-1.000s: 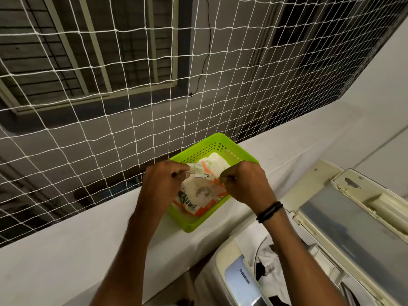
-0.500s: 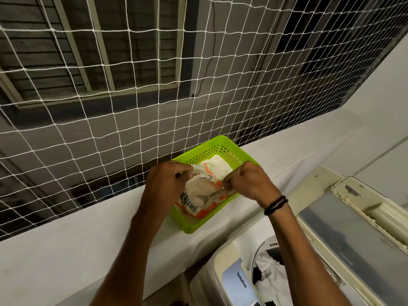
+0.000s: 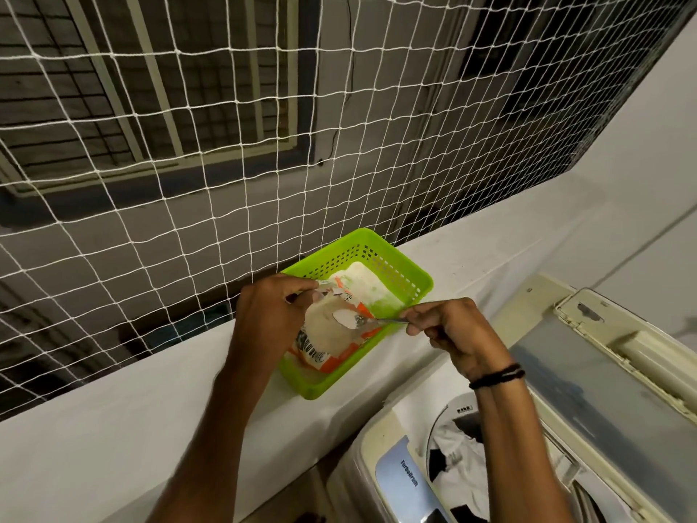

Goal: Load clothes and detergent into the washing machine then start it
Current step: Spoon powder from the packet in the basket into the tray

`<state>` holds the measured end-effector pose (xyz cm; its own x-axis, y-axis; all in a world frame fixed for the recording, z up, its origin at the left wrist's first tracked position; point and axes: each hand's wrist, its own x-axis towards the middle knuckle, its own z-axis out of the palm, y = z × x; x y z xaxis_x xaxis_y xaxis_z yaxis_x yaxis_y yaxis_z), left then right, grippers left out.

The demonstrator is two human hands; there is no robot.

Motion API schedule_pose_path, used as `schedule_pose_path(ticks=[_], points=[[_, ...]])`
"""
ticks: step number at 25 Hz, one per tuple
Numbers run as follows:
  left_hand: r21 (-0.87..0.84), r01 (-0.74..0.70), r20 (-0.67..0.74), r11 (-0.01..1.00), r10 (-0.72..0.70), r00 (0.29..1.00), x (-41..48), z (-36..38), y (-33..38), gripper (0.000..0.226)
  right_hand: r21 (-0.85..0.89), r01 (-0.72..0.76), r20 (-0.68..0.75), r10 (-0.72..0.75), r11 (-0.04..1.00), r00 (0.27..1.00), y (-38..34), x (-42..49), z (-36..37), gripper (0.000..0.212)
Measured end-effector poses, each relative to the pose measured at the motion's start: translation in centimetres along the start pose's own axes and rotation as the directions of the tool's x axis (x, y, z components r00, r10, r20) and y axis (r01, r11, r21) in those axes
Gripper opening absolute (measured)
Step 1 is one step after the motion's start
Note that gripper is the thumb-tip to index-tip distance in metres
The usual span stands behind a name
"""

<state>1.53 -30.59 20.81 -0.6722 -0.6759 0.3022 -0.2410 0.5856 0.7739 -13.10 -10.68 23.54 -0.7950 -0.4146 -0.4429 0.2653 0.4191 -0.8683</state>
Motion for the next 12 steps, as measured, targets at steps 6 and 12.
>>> schedule_pose_path(ticks=[6,12], points=[[0.068,0.005,0.037,0.998,-0.007,0.999,-0.1,-0.2,0.6,0.013,0.110,0.015,-0.001,-0.015,0.994,1.000,1.3,-0.6,-0.8,0.018],[0.017,0.015,0.062,1.000,-0.016,0.998,-1.0,0.0,2.4,0.019,0.193,0.074,-0.055,-0.065,0.978,0.996,3.0,-2.2,-3.7,0.016]])
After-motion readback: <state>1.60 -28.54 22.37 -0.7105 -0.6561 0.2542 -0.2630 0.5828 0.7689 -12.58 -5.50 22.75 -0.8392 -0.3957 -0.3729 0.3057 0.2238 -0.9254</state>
